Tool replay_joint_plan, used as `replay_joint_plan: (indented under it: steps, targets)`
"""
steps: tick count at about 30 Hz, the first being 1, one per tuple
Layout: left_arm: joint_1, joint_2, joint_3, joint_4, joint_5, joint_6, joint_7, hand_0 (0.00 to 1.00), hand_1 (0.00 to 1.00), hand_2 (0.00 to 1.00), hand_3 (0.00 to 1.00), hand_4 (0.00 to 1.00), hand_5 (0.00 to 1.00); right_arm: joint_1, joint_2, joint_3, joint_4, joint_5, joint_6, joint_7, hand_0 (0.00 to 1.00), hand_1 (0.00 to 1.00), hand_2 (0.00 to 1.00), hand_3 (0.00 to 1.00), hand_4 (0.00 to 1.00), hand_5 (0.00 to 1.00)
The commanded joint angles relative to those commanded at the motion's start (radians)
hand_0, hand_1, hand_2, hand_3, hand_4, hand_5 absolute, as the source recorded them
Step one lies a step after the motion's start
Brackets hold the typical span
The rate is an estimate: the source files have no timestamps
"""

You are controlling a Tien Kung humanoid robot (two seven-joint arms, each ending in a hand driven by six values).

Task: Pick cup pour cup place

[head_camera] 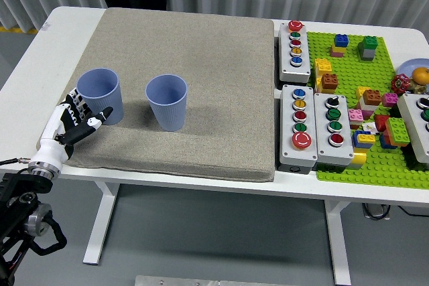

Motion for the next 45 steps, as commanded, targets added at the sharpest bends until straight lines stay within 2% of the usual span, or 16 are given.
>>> replay_joint_plan:
  steps: [22, 45]
  targets:
    - [-0.018, -0.001, 0.014, 0.013, -0.002, 0.007, 0.001, 0.929, 0.920, 0.998, 0.947, 0.877, 0.222, 0.005, -0.002, 0.000, 0.000, 0.003, 0.000, 0.002, 0.707, 0.632, 0.588, 0.575, 0.002, 0.134]
    - [-0.041, 0.015, 0.034, 0.022, -0.026, 0.006, 0.002, 0.929, 0.919, 0.998, 0.937, 0.863, 0.205, 0.006, -0.002, 0.003, 0.000, -0.004, 0.001, 0.000, 0.707, 0.632, 0.588, 0.575, 0.002, 0.133]
